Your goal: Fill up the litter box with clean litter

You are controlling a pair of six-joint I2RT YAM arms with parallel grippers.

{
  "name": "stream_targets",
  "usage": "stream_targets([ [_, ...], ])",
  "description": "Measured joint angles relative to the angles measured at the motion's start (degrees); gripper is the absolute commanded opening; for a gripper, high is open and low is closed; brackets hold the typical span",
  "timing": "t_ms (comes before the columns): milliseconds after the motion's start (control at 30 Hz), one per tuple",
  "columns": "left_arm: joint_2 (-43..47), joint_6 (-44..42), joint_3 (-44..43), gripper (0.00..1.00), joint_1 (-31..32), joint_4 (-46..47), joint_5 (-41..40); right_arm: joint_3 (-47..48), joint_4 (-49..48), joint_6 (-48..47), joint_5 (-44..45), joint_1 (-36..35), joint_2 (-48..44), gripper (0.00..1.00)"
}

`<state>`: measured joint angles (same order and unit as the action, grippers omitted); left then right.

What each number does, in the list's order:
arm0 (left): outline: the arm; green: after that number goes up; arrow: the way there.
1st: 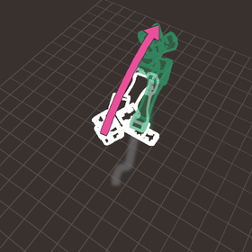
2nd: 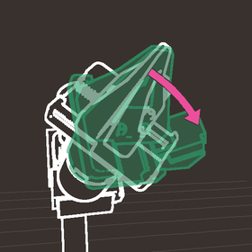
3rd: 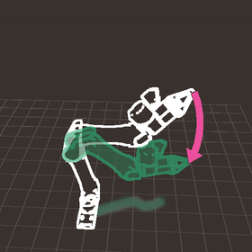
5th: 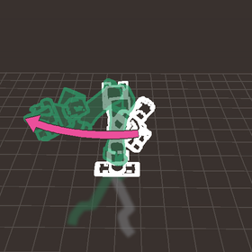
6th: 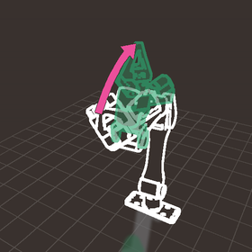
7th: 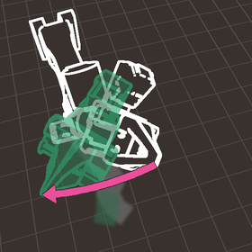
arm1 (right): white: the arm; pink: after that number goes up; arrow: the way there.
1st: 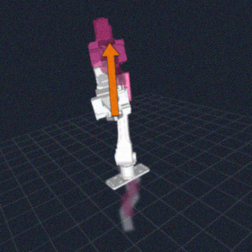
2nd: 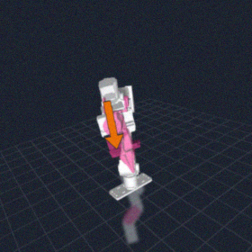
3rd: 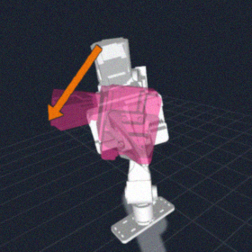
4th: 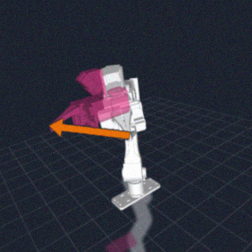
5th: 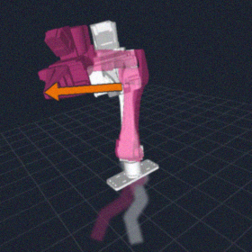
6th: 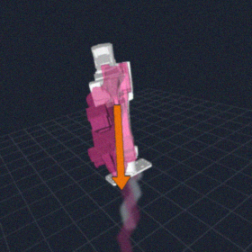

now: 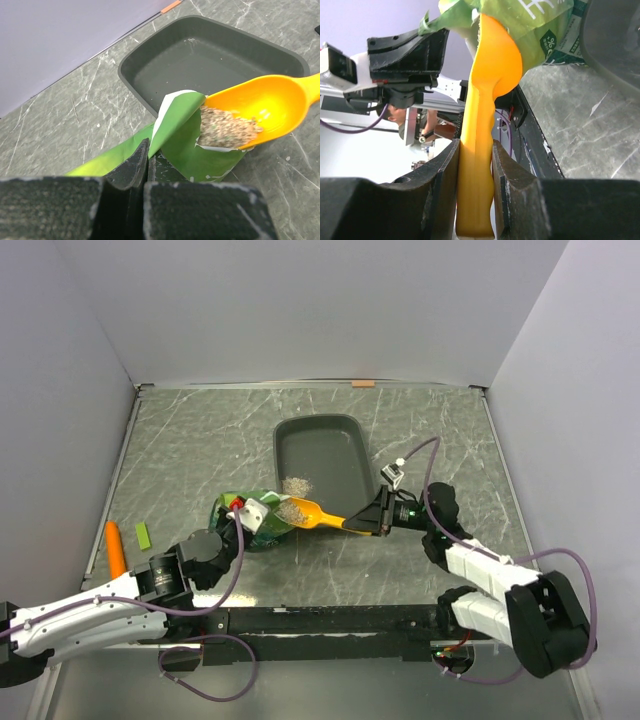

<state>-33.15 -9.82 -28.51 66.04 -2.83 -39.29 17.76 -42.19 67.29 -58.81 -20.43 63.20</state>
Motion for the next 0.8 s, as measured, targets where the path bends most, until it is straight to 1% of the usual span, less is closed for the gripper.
stream_targets([
  [200, -0.5, 0.0, 0.0, 0.01, 0.0, 0.3, -0.8, -0.5, 7.7, -3.1, -1.0, 2.5, -6.8, 0.00],
  [400, -0.4, 0.0, 0.0, 0.01, 0.0, 0.5, -1.1, -0.5, 14.3, -7.0, -1.2, 4.0, -9.7, 0.00],
  [800, -1.0, 0.0, 0.0, 0.01, 0.0, 1.1, -3.0, -0.5, 20.6, -8.6, -1.5, 5.9, -14.1, 0.00],
])
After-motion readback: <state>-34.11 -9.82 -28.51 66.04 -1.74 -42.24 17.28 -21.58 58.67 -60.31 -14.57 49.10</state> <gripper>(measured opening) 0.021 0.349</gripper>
